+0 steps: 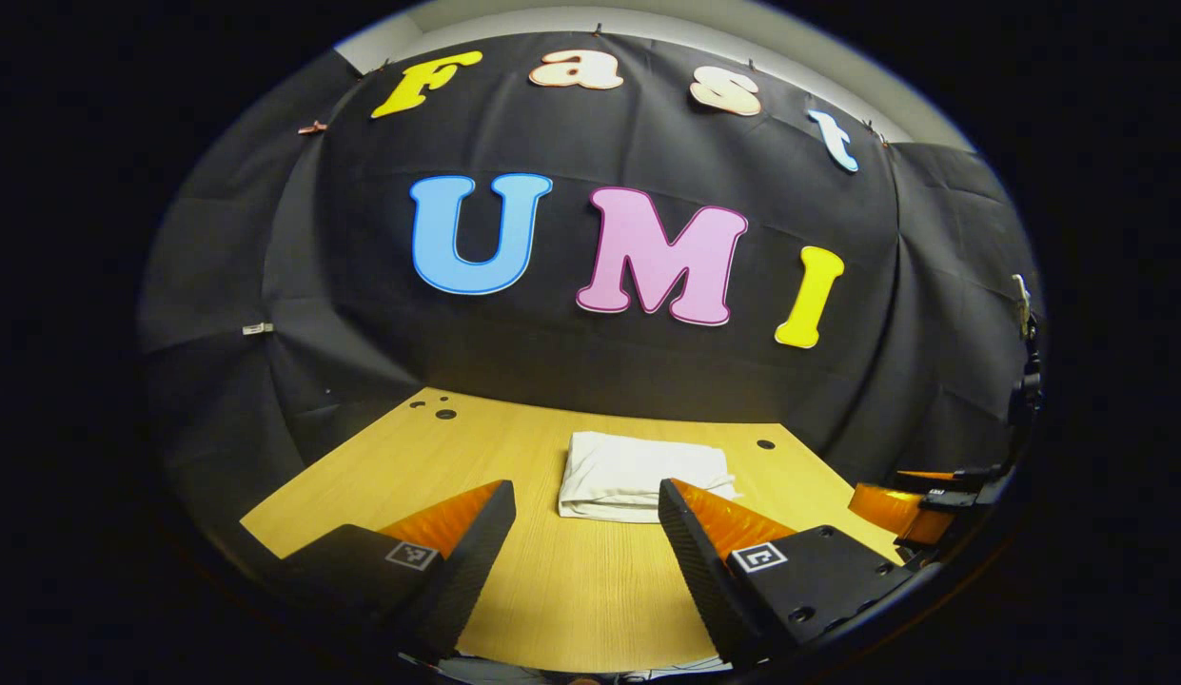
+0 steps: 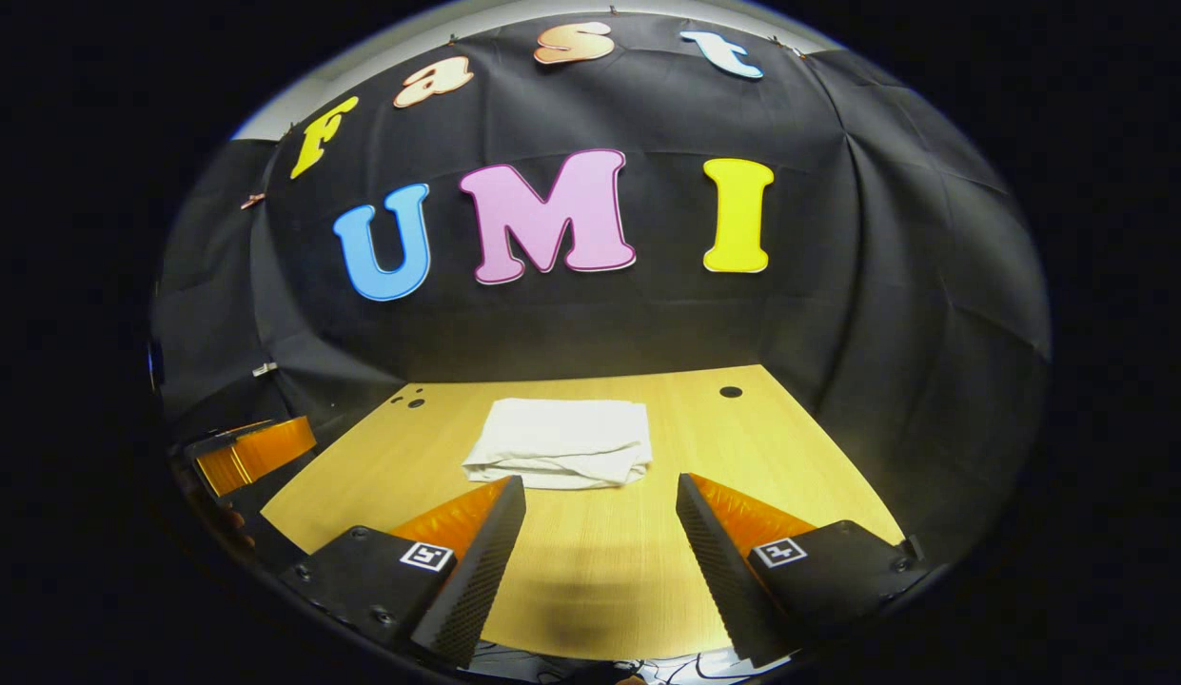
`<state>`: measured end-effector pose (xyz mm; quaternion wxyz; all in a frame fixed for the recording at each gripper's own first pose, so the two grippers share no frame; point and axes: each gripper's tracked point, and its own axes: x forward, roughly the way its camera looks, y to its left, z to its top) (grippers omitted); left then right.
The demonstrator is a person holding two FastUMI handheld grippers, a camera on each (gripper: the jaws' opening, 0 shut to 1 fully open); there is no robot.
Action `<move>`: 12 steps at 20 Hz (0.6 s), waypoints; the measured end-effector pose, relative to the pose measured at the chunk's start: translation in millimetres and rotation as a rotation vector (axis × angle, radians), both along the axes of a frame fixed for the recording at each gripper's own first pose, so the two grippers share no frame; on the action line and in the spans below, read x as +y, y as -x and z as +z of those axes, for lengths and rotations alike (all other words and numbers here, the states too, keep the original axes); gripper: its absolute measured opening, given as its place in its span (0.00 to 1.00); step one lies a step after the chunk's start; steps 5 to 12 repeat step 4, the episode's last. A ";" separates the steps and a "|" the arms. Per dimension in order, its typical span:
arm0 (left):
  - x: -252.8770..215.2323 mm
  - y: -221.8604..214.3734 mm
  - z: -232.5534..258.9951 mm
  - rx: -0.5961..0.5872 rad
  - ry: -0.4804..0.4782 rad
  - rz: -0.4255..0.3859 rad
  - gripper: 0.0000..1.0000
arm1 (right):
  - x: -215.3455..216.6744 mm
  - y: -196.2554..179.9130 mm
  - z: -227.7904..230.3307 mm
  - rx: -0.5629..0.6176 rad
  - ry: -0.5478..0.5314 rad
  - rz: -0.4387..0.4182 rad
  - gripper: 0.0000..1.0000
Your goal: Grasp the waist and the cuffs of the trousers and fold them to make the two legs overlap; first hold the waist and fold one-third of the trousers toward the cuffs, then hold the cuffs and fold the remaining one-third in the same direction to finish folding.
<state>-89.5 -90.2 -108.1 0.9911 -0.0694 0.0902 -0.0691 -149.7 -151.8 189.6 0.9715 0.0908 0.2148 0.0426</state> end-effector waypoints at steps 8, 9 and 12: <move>-11.8 23.9 -12.9 0.025 -0.020 -0.061 0.96 | 14.9 24.4 -3.4 0.012 0.016 0.050 0.98; -11.8 23.9 -12.9 0.025 -0.020 -0.061 0.96 | 14.9 24.4 -3.4 0.012 0.016 0.050 0.98; -11.8 23.9 -12.9 0.025 -0.020 -0.061 0.96 | 14.9 24.4 -3.4 0.012 0.016 0.050 0.98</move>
